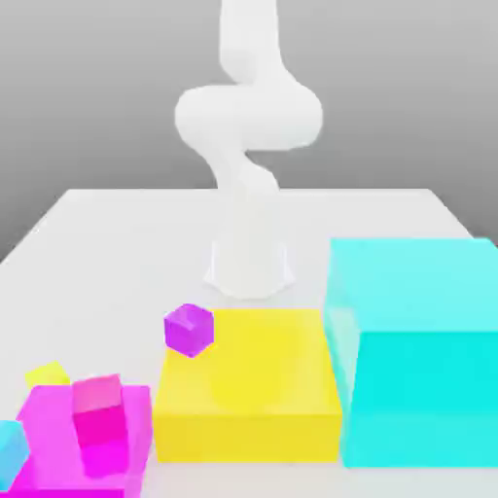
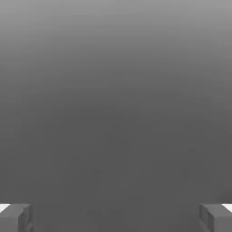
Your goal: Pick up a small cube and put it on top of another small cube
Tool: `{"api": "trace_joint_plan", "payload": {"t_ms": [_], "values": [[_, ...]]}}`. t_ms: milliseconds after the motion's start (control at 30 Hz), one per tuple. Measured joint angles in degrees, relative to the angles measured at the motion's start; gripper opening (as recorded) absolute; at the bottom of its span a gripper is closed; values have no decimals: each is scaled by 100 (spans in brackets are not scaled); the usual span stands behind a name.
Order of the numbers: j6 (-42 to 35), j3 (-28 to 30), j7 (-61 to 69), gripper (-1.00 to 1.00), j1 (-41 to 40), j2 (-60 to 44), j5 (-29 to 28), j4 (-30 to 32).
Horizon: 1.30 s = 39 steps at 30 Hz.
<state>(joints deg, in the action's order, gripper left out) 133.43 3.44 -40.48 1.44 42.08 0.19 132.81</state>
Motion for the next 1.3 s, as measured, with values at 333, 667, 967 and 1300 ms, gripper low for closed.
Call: {"api": "trace_joint_plan", "payload": {"t_ms": [333,667,967,1300], "values": [[676,1457,2299,0,521,-1470,252,418],[1334,2762,4860,0,818,-2971,919,828],[1865,3327,7397,0,469,-4445,1845,1175],[2621,2845,9533,0,-588,-5917,2588,1374]]}}
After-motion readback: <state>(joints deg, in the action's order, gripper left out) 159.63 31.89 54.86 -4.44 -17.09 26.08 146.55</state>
